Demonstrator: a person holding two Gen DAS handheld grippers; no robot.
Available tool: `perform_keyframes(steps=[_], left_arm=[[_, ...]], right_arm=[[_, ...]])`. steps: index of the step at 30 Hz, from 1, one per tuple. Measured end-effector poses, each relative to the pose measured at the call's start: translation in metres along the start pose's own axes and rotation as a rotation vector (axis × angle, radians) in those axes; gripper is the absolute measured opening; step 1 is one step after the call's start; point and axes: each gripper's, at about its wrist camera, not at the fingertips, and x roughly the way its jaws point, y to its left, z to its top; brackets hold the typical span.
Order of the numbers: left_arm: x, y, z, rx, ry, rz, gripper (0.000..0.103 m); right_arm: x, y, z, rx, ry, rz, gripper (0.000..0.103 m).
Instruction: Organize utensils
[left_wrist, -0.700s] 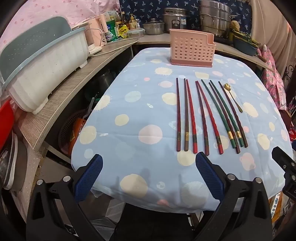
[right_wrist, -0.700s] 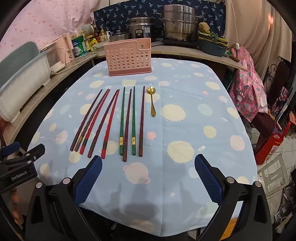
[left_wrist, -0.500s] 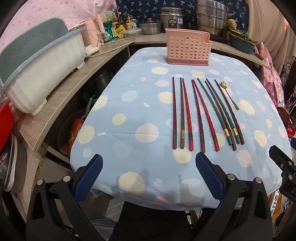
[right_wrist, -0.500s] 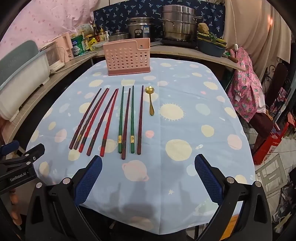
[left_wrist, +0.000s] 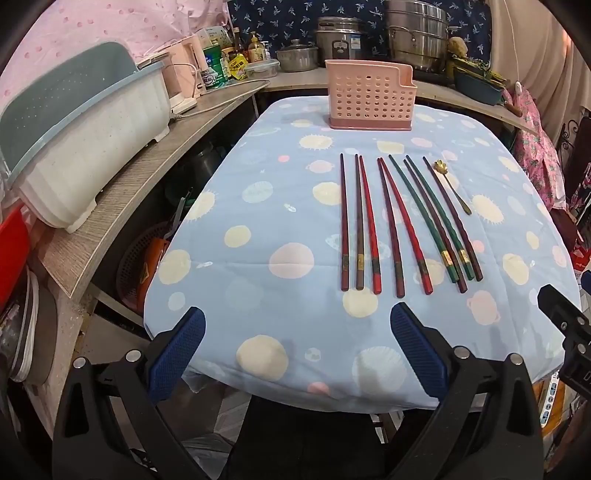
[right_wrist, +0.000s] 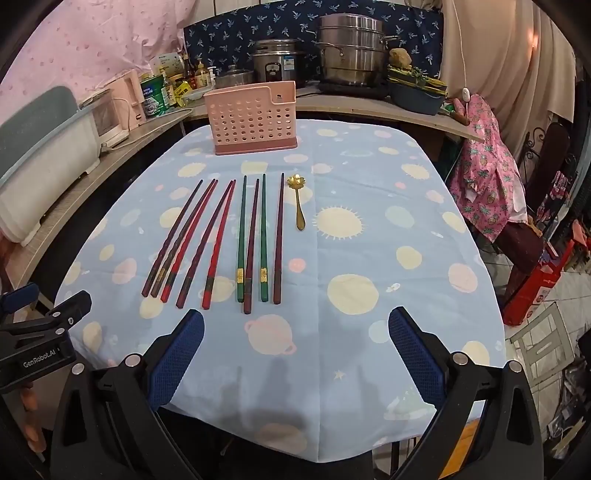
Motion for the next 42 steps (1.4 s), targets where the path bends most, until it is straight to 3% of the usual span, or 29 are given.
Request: perform_keyframes(steps=[42], left_arm=[[-0.0009,-0.0033,-0.0027,0.010,0.001,0.000,0.096]], right_arm=[[-0.0015,0.0010,-0.0020,0.003,-0.003,-0.001,0.096]])
